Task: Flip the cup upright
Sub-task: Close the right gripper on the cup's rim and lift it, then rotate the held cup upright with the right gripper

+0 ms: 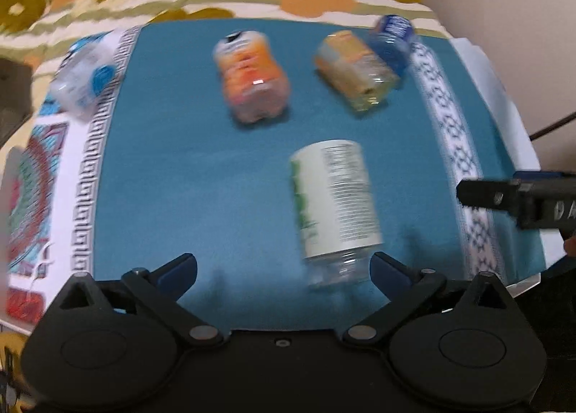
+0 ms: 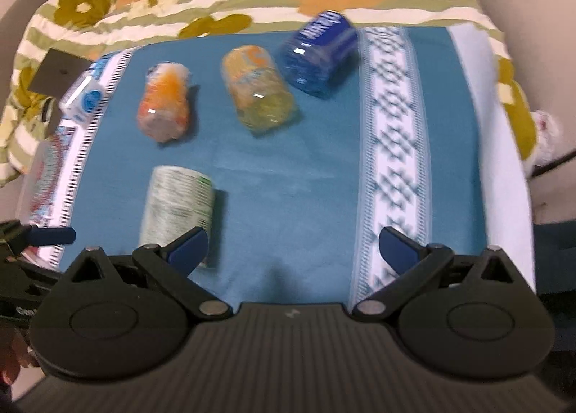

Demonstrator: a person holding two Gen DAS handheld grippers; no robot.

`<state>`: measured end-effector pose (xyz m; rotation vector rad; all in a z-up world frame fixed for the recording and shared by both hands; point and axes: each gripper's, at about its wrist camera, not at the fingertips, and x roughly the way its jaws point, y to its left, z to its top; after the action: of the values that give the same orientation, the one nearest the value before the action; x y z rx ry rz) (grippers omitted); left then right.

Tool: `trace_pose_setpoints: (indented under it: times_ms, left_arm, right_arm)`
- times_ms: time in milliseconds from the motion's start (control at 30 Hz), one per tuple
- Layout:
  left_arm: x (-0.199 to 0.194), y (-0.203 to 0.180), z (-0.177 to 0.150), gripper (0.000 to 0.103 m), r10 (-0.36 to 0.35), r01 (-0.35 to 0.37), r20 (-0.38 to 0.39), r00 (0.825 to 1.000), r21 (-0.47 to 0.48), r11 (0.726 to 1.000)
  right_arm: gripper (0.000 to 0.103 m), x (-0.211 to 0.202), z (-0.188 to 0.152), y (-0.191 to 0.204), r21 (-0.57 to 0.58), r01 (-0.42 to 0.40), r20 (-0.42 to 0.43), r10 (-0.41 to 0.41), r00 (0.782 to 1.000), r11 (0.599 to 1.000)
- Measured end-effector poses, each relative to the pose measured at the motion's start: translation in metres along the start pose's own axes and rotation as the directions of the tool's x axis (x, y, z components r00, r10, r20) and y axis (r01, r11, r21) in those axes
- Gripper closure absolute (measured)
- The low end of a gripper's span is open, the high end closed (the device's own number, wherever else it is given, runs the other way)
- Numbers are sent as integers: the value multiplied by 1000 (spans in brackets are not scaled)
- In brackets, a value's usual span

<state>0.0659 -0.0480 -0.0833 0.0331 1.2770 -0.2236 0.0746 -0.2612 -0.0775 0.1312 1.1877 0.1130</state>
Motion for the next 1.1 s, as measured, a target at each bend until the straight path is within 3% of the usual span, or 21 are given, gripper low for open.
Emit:
trace_pose_setpoints:
  times_ms: [200,333,600,800,1000,1100]
  left_arm:
    - [-9,37,-7,0,12,-12,34,999,-18,1000]
    - [-8,57,-9,0,14,-13,47,999,-23,1000]
    - [2,89,-10,0,7,-6,15,1000,-55,998]
    - [6,99,-6,0,1,0,10,1000,-65,998]
    - [8,102,-3,0,-5,6,14,1000,-64,998]
    - [8,103,-3,0,-8,9,17,1000,-67,998]
  right_arm:
    - [0,24,36,33,-26,-93,-88,90,992,995]
    - [0,53,54,50,20,-138,-181,140,974,990]
    - [0,95,70,67,84,-134,-280,152,948,987]
    - [9,110,71,64,152,-135,-329,179,927,979]
    - [26,117,69,63,178,-135,-342,190,920,975]
    - [27,117,69,63,178,-139,-339,194,921,974]
